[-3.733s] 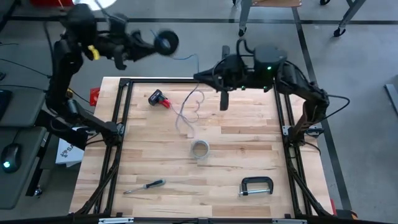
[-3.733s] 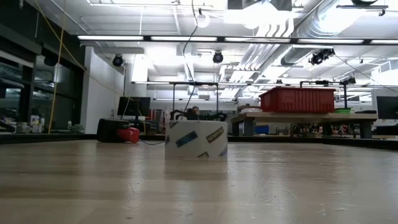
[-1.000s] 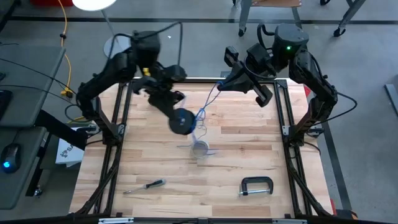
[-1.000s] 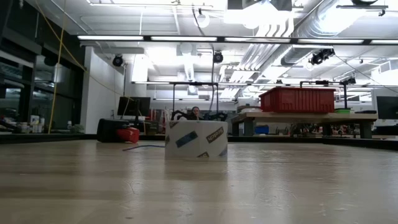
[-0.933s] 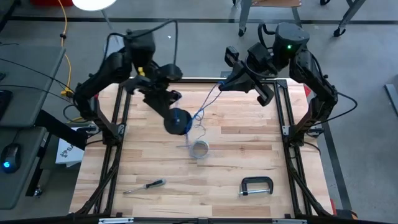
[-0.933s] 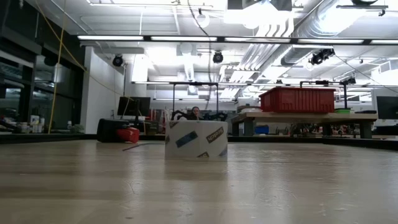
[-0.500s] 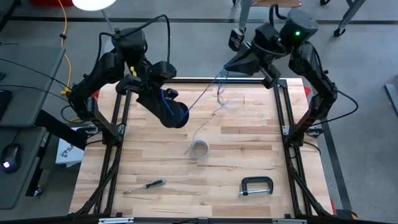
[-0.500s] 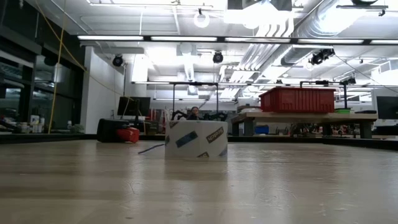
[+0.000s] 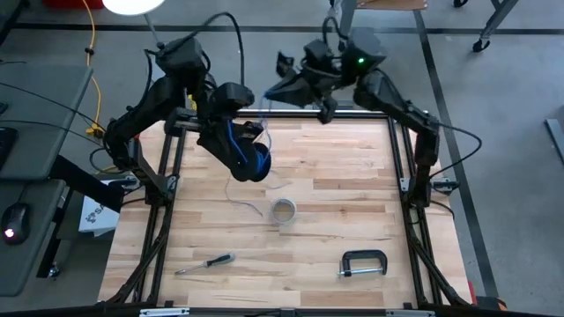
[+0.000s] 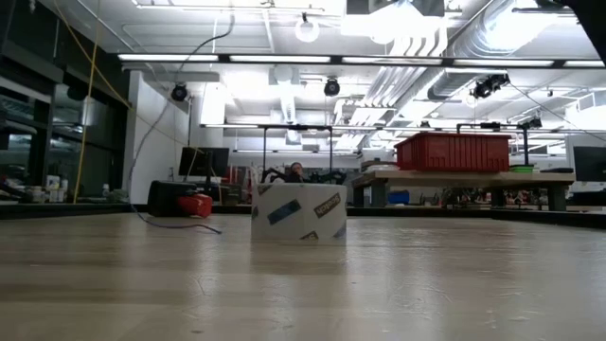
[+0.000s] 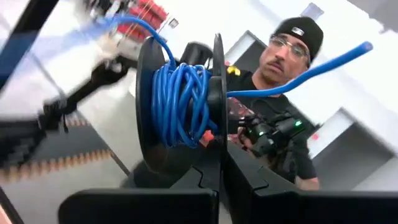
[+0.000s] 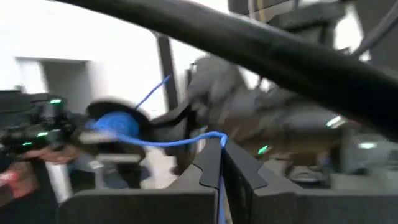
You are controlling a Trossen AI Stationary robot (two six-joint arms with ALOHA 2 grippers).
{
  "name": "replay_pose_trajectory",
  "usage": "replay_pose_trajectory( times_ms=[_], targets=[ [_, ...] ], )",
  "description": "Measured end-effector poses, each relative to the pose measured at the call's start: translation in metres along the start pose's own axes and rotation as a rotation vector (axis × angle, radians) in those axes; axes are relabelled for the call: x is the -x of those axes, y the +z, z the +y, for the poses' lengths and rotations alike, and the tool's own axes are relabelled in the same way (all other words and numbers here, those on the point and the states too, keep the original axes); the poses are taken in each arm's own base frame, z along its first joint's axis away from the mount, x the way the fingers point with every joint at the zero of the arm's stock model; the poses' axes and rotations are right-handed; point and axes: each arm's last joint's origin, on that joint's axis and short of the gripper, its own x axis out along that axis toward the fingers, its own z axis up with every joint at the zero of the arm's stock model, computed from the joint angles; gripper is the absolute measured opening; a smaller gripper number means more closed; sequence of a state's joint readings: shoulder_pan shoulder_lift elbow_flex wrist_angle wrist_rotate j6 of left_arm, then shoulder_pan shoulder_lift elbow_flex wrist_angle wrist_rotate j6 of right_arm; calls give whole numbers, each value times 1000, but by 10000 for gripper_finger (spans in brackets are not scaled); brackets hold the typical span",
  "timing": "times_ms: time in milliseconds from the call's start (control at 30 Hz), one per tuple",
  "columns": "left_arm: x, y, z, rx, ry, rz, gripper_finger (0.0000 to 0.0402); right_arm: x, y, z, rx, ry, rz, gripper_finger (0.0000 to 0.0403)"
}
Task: Coil cords
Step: Coil the blue wire on the spool
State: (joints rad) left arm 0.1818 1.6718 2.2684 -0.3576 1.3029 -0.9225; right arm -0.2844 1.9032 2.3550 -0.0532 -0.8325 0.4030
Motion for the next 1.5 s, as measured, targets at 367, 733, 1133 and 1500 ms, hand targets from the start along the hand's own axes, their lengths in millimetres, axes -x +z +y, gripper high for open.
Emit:
replay_pose_trajectory(
  times_ms=[367,733,1133,1500],
  targets=[
    [7,17,-32,-484,-65,-123,1,-25,-14,12,-48,58,-5,0],
    [9,22,-34,-721,-10,-253,1,-38,-13,23,-80,-87,-115,2],
    [9,23,-36,-723,11,-306,1,-40,-10,26,-54,-194,-197,163],
    [10,23,-39,-699,-5,-308,1,-30,11,47,68,-237,-245,193]
  ],
)
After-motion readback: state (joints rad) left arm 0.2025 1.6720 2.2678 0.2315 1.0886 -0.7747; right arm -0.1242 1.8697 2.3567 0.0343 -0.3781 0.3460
